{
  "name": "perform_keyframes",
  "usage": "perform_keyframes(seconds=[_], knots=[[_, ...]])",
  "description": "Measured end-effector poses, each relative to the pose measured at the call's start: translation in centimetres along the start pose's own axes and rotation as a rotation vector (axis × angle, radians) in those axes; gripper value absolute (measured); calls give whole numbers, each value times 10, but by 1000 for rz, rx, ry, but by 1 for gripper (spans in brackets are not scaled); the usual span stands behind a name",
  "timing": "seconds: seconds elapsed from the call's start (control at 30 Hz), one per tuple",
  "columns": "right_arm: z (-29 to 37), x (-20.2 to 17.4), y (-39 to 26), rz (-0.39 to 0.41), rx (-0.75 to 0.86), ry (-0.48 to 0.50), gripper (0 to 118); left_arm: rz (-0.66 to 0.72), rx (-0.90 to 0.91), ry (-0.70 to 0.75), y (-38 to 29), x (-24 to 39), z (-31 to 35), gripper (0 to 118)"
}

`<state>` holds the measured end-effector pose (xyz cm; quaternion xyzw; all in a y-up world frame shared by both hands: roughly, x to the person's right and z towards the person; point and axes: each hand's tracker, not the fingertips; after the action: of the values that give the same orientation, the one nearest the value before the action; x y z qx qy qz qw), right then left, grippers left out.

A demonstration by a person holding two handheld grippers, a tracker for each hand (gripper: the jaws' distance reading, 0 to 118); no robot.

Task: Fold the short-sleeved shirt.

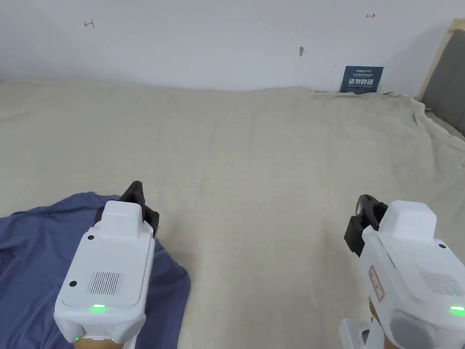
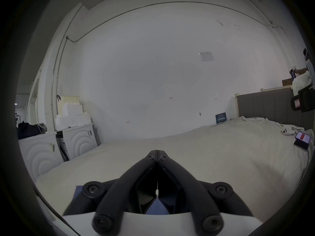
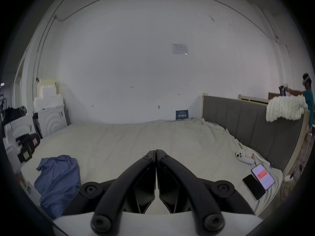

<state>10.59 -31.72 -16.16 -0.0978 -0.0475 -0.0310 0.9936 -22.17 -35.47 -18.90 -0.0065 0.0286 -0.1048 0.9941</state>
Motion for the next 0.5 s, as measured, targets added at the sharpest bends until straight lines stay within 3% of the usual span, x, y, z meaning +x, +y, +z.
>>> perform_keyframes(seconds=[0.5], knots=[[3,-4,3,34,16,-8,0,124,-17,0,0,-16,-4,0]])
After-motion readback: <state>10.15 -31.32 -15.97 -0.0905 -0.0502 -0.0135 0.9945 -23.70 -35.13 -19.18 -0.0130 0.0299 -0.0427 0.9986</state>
